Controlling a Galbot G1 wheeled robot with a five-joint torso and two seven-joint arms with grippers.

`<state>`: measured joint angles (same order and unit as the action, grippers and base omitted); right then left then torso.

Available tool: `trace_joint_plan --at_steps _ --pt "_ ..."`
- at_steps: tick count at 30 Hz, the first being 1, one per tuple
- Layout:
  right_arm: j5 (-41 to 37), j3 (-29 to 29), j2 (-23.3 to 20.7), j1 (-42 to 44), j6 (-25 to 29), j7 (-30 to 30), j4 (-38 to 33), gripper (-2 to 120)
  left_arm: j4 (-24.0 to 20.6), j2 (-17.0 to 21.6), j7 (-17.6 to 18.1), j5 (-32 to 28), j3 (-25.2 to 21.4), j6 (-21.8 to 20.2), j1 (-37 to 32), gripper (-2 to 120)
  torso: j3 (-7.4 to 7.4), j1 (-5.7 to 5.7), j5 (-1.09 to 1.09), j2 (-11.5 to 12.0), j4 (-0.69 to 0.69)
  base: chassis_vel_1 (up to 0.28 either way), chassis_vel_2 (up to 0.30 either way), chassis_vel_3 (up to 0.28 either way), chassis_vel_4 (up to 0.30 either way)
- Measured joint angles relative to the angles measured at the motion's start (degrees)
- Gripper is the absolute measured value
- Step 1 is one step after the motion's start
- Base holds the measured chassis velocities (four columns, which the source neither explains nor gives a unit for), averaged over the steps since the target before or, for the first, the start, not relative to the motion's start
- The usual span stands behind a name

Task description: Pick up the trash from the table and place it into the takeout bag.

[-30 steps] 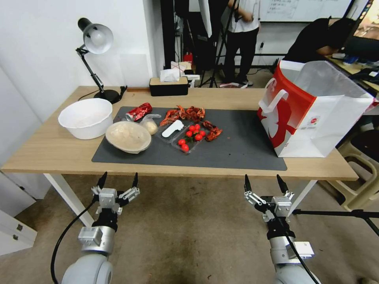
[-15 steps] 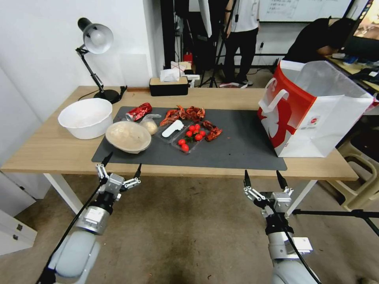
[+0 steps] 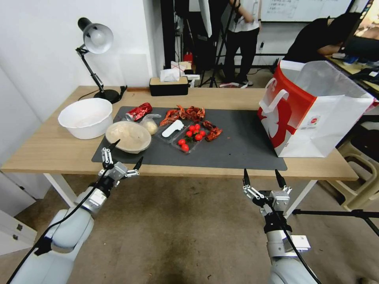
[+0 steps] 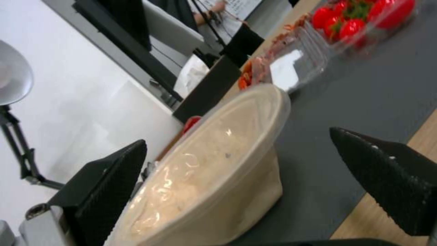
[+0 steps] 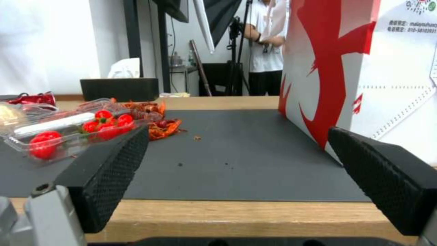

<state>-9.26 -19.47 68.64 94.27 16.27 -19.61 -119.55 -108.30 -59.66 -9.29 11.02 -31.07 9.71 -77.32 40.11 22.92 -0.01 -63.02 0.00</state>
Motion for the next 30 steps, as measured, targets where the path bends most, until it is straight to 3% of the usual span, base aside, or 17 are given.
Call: trace_joint_plan --at_steps 11,17,19,21,26,28,30 --pt "0.01 -0.04 0.57 -0.11 0.00 -0.09 0.31 96 4.24 3.57 -0.42 -0.04 3.04 0.19 4.10 95 0.00 -0.01 0.01 0.00 0.00 0.000 0.000 0.000 0.000" --pt "0.14 0.09 1.17 -0.42 0.00 -0.10 0.85 94 6.84 7.89 -0.42 -0.95 6.05 0.10 7.17 70 0.00 -0.01 0.00 0.00 0.00 0.000 0.000 0.000 0.000" --pt "0.20 0.10 1.29 -0.51 0.00 -0.09 0.97 94 7.35 9.20 -0.42 -1.36 6.82 0.01 7.92 68 0.00 -0.01 0.00 0.00 0.00 0.000 0.000 0.000 0.000" --pt "0.26 0.10 1.61 -0.56 0.13 -0.10 1.29 93 8.18 11.92 -0.67 -2.06 8.39 -0.08 9.59 54 0.00 0.00 0.00 0.00 0.00 0.000 0.000 0.000 0.000" --pt "0.30 0.10 1.87 -0.63 0.25 -0.12 1.57 92 8.83 13.71 -1.11 -2.74 10.18 -0.14 10.63 41 0.00 0.00 0.00 0.00 0.00 0.000 0.000 0.000 0.000" --pt "0.33 0.06 1.88 -0.92 0.26 -0.19 1.63 91 8.83 14.89 -1.85 -2.92 11.35 0.12 11.23 28 0.00 -0.01 0.00 0.00 0.00 0.000 0.000 0.000 0.000" --pt "0.35 0.06 1.93 -0.99 0.26 -0.20 1.72 90 8.80 15.55 -2.33 -2.98 11.67 0.45 11.61 23 -0.01 0.00 0.01 0.00 0.00 0.000 0.000 0.000 0.000"
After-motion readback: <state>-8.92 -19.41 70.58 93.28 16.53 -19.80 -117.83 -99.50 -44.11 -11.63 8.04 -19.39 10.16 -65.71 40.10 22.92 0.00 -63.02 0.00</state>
